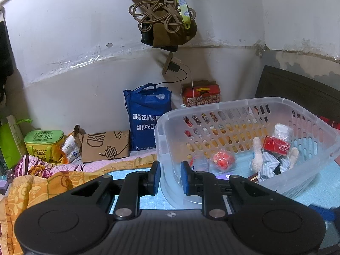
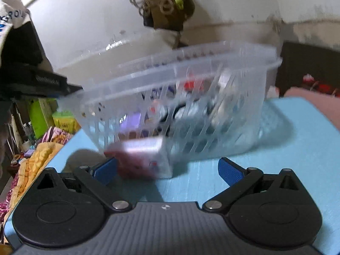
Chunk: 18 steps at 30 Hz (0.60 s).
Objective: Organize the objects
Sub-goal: 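Grasp the pink tissue pack with the right tool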
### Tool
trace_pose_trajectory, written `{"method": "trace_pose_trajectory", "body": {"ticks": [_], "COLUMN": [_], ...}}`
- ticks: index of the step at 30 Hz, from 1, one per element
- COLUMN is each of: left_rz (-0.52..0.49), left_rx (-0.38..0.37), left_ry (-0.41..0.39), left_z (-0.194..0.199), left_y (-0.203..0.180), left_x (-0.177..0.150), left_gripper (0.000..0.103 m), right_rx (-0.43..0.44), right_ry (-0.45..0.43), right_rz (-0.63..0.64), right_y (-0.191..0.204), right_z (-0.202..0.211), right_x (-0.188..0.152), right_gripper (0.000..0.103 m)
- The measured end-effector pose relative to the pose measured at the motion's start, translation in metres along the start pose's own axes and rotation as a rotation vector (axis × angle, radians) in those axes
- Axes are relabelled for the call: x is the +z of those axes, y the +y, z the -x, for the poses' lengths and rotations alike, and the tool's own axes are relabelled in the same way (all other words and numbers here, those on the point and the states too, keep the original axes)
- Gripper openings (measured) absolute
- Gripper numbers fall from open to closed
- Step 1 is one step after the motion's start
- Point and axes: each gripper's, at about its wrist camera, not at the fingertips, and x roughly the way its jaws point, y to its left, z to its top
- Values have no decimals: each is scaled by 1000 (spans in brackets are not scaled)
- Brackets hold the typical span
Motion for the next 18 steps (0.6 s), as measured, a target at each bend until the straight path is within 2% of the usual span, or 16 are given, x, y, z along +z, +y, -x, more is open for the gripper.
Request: {"method": "trace_pose_trajectory", "body": {"ticks": [8, 12, 18], "left_rz": [-7, -9, -10], "left_rx": [2, 3, 1], "left_ry": [0, -1, -3], "left_z": [0, 0, 1], "left_y": [1, 1, -1], "left_x": [-1, -2, -3], "left_gripper": [26, 26, 26], "right_rx": [6, 14, -18], "right_ry": [5, 4, 13], "right_rz": [33, -11, -2], "right_y": [23, 27, 32], "right_z": [-11, -18, -26], "right_x": [-2, 1, 0], "right_gripper": [103, 98, 89]}}
